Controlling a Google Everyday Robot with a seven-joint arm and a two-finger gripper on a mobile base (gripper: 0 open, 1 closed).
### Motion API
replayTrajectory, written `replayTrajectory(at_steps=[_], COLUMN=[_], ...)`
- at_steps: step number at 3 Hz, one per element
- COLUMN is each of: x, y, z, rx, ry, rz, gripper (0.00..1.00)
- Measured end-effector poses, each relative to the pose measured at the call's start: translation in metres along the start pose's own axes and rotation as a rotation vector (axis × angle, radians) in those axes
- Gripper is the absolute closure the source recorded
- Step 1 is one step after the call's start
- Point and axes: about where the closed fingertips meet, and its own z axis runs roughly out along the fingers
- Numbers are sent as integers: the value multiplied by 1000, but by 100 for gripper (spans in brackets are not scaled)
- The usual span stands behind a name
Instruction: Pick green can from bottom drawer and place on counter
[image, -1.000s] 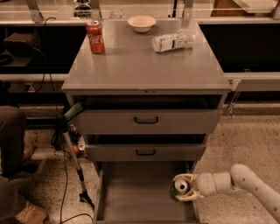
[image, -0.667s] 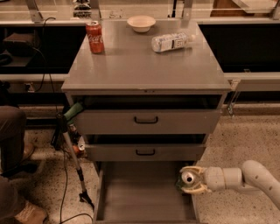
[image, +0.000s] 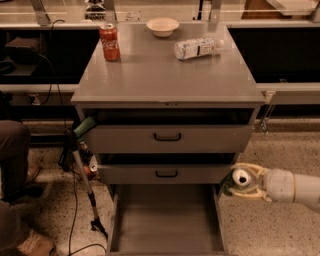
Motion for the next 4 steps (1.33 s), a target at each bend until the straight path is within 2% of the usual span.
replayTrajectory(at_steps=[1, 2, 3, 4], x=[-49, -50, -73, -115], y=[-27, -28, -45, -70], z=[-23, -22, -49, -89], rx=[49, 48, 71, 108], ry=[-9, -9, 7, 40], rz=[43, 45, 66, 86], gripper=[100, 100, 100, 100])
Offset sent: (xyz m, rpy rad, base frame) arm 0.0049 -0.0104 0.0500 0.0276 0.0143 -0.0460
